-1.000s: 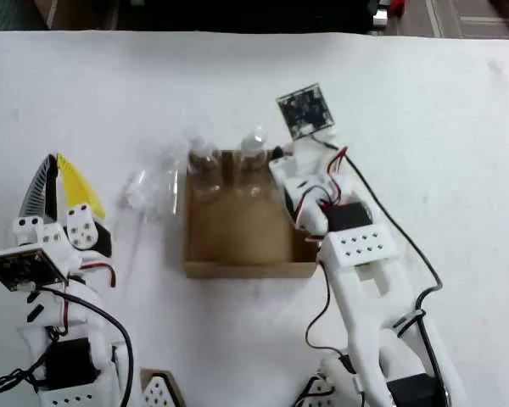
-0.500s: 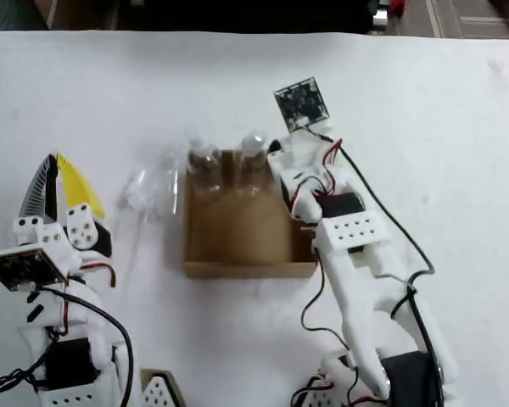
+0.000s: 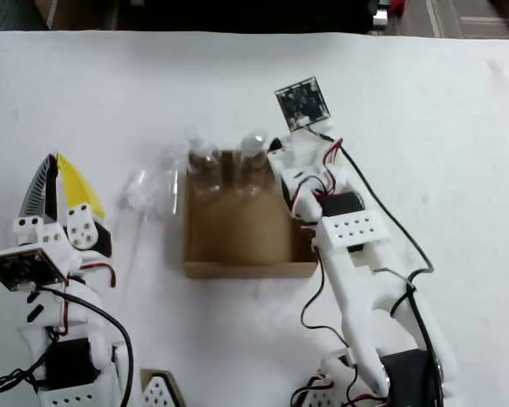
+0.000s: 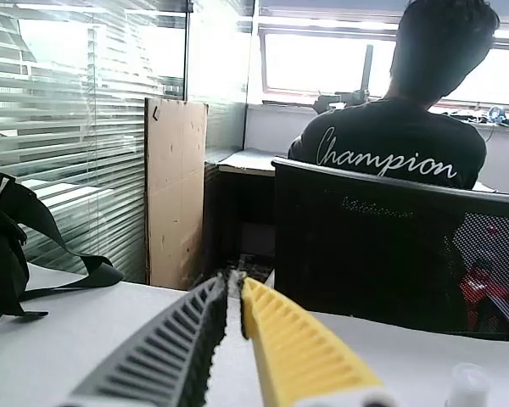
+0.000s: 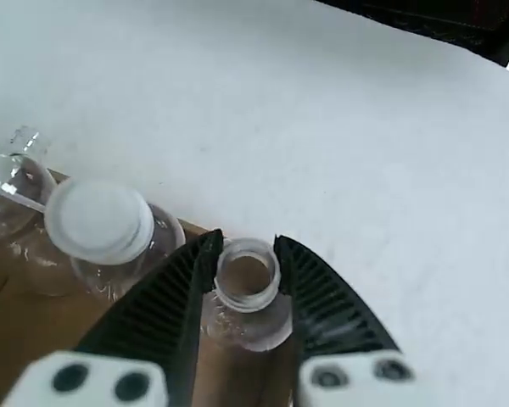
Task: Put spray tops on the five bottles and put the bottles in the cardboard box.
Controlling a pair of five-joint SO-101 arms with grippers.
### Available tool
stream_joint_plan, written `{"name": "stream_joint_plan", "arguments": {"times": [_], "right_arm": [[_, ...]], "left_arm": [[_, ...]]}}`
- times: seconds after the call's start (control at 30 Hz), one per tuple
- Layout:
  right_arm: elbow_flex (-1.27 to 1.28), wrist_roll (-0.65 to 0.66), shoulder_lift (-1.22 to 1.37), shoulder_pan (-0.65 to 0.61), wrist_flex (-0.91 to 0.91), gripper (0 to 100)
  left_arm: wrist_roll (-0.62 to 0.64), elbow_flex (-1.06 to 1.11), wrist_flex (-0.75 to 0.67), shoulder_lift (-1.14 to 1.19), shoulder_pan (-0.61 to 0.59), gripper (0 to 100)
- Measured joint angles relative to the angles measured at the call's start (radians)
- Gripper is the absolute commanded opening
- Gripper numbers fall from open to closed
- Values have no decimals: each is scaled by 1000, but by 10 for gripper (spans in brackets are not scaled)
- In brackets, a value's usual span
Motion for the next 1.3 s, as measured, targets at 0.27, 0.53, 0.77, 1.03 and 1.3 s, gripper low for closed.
{"name": "stream_joint_plan", "arguments": {"times": [0.27,0.53,0.77,1.03,1.3], "right_arm": [[0,0,0,0,0,190],[0,0,0,0,-2,191],[0,0,0,11,-2,191],[-25,-192,-201,152,97,191],[-26,-216,-543,172,341,191]], "left_arm": [[0,0,0,0,0,36],[0,0,0,0,0,36],[0,0,0,0,0,36],[0,0,0,0,0,36],[0,0,0,0,0,36]]}}
